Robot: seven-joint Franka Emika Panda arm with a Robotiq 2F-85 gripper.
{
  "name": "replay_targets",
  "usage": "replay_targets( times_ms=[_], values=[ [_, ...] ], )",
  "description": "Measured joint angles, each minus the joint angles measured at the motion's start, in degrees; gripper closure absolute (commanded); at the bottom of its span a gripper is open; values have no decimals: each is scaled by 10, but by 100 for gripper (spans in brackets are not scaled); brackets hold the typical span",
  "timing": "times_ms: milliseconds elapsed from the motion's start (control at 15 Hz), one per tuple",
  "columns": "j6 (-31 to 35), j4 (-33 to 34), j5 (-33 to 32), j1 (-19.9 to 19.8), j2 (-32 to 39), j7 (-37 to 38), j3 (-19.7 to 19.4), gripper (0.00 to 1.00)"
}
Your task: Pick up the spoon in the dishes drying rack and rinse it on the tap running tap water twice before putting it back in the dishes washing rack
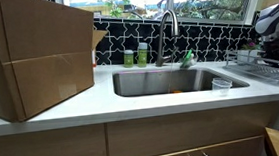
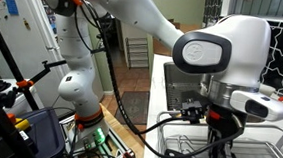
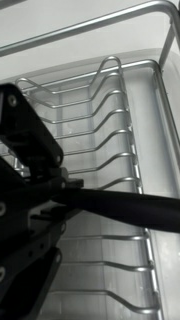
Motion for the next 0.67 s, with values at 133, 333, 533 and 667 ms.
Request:
replay_targets(
  times_ms=[133,333,533,667],
  values=[
    [0,2,-36,5,0,8,1,96],
    [-5,7,-96,8,-6,17,0,96],
    [-10,18,-171,9,-20,25,0,96],
    [-12,23,-208,13,-40,26,1,96]
  ],
)
